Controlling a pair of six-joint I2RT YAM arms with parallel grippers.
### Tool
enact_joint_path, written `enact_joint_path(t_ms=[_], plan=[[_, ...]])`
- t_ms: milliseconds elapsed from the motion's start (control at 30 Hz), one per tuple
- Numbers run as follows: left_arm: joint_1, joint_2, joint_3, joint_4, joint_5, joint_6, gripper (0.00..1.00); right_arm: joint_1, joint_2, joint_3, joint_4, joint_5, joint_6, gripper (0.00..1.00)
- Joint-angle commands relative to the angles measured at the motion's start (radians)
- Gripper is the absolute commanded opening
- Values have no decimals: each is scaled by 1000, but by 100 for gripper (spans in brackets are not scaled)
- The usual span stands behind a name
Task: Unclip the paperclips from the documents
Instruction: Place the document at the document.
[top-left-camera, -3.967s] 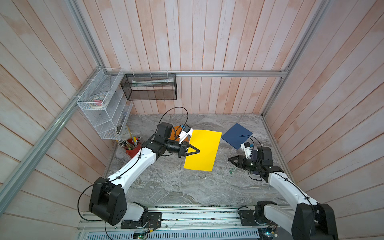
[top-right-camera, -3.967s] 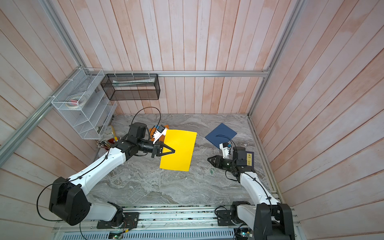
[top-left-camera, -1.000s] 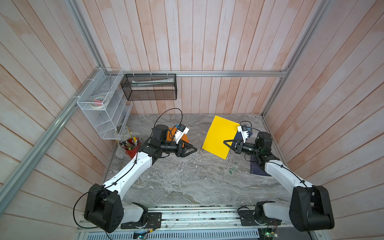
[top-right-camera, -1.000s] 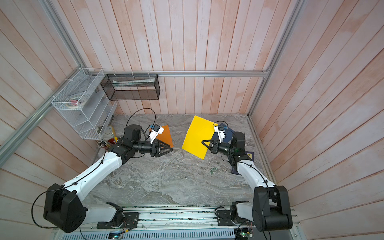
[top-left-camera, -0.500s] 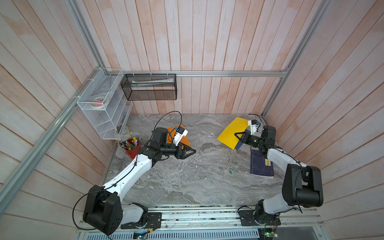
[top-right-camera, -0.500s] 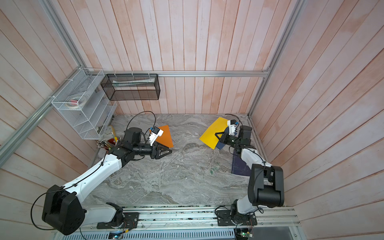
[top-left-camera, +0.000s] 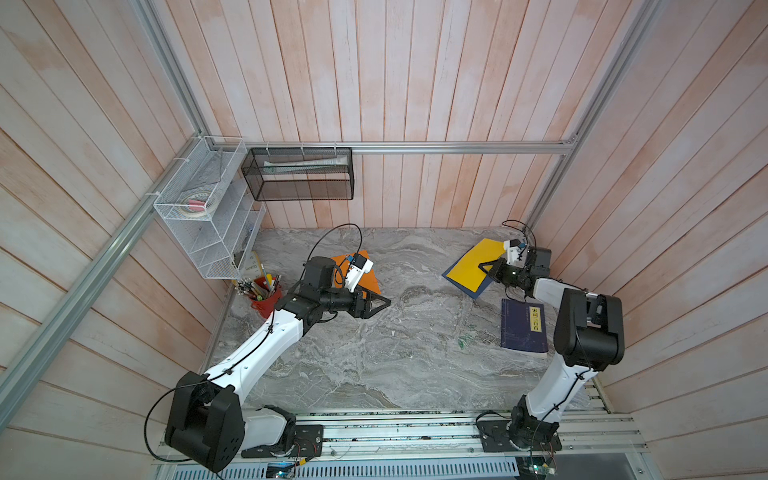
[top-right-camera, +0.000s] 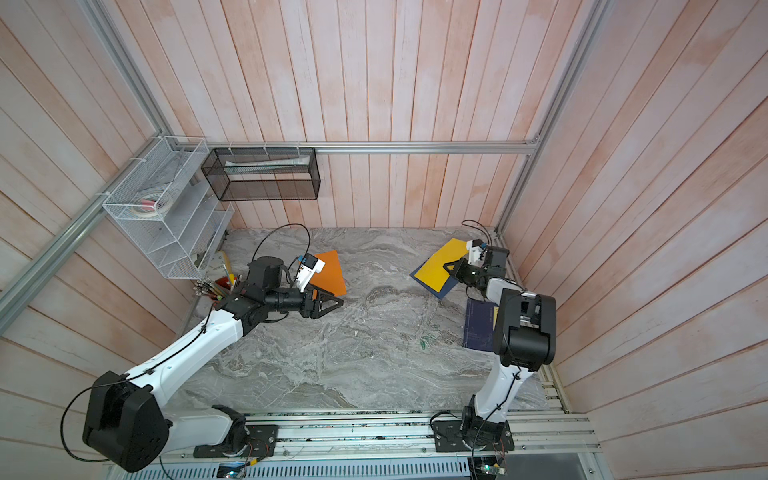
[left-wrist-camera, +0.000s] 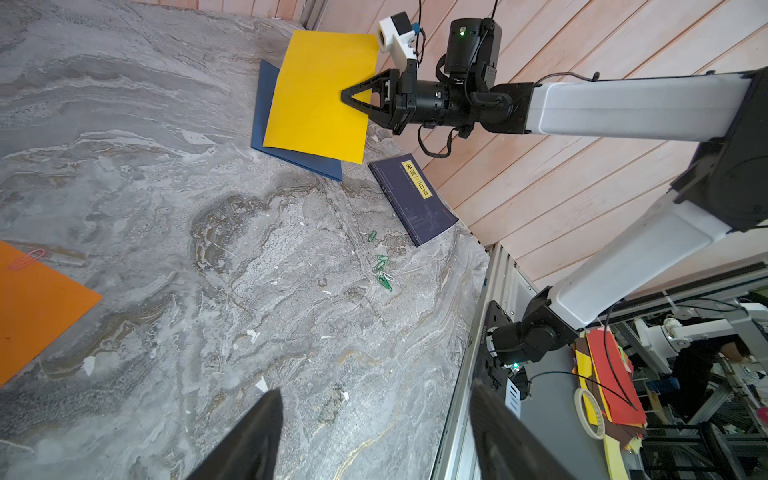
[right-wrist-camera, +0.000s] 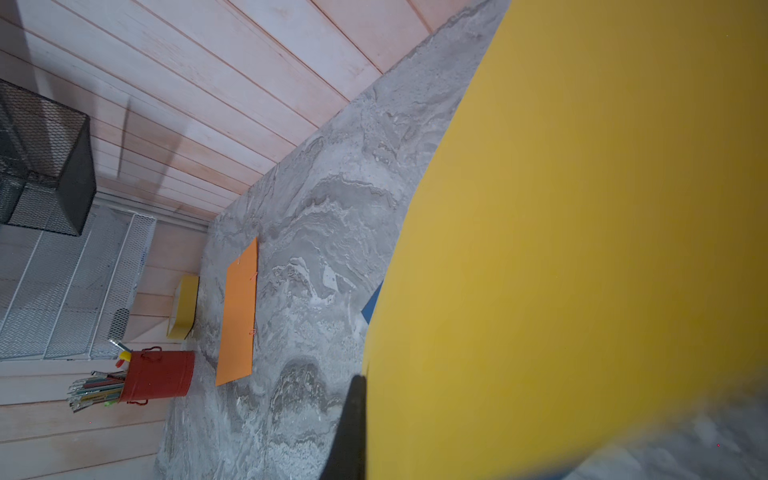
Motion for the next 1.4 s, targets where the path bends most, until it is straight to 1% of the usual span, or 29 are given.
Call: enact_joint_path(t_ms=[0, 200, 267, 500, 633, 833, 1000, 1167, 1367], plan=[[7, 5, 6, 5, -18, 6, 74, -17, 43, 37, -91, 28, -16, 0], [18, 24, 31, -5, -21, 8, 75, -33, 94, 62, -186, 80, -55, 0], [22, 25, 37, -11, -26, 9, 74, -39, 102, 61, -200, 95, -60, 3], [41, 30, 41, -14, -41, 5, 74, -47, 119, 76, -256, 132, -66, 29], [51, 44, 51, -22, -69, 5, 74, -49, 117, 114, -340, 178, -87, 38], [77, 81, 89, -46, -126, 7, 75, -47, 69, 132, -424, 277, -105, 46], [84, 128, 128, -66, -184, 14, 75, -47, 21, 132, -470, 346, -124, 50], [84, 197, 168, -85, -260, 0, 75, -41, -42, 114, -482, 373, -128, 54], [84, 294, 225, -113, -376, -29, 74, -6, -114, 112, -511, 408, -137, 57]])
